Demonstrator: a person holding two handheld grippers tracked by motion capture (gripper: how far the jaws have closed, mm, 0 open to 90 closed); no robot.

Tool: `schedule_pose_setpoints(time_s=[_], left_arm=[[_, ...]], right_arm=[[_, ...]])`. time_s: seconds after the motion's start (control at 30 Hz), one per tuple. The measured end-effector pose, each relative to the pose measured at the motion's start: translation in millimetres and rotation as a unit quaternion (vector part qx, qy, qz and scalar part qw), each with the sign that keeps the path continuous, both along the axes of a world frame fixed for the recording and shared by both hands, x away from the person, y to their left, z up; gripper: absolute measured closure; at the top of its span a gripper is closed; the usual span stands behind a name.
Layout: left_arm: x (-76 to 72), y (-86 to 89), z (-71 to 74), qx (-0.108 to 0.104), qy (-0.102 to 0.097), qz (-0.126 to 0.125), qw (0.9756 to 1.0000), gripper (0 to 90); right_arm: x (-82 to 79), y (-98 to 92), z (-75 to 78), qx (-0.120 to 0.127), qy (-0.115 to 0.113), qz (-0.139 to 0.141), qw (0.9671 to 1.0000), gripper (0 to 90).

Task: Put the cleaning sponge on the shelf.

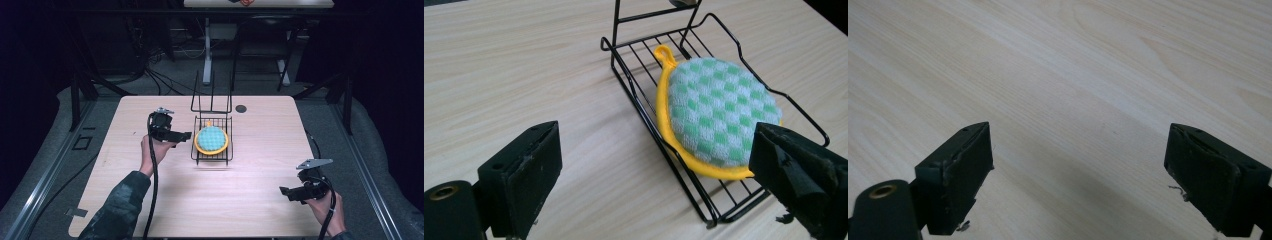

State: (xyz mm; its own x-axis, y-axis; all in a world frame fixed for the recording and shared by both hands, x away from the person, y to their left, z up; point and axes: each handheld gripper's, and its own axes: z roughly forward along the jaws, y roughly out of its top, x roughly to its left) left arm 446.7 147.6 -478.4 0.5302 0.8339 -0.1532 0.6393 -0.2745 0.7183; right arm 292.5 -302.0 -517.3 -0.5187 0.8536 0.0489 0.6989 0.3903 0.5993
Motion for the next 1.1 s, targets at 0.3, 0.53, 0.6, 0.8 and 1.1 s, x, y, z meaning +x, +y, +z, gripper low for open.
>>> schedule_pose_setpoints(time_s=[0.3, 0.53, 0.6, 0.8, 1.1], left_arm=[[-19.5, 10.6, 4.3, 0.01, 0.001, -0.002, 0.9999, 2.6], [-46.8, 23.2, 5.9, 0.035, -0.001, -0.007, 0.9994, 0.1], [-54.7, 28.5, 4.3, 0.046, -0.003, -0.005, 0.9989, 0.0], [-83.2, 43.1, 0.3, 0.054, 0.0, -0.007, 0.9985, 0.0], [-123.5, 56.5, -13.5, 0.066, 0.007, -0.009, 0.9977, 0.0]], right_arm=[[0.6, -0.6, -0.4, -0.002, 0.002, -0.005, 1.0, 11.9], [-0.3, -1.5, 0.9, -0.004, -0.003, -0.004, 1.0, 12.0], [1.2, -2.9, 0.2, -0.002, 0.0, -0.006, 1.0, 12.0], [-0.1, -3.9, 1.2, -0.001, -0.003, -0.007, 1.0, 13.2], [-0.5, -3.3, 2.0, -0.004, -0.003, -0.008, 1.0, 12.8]])
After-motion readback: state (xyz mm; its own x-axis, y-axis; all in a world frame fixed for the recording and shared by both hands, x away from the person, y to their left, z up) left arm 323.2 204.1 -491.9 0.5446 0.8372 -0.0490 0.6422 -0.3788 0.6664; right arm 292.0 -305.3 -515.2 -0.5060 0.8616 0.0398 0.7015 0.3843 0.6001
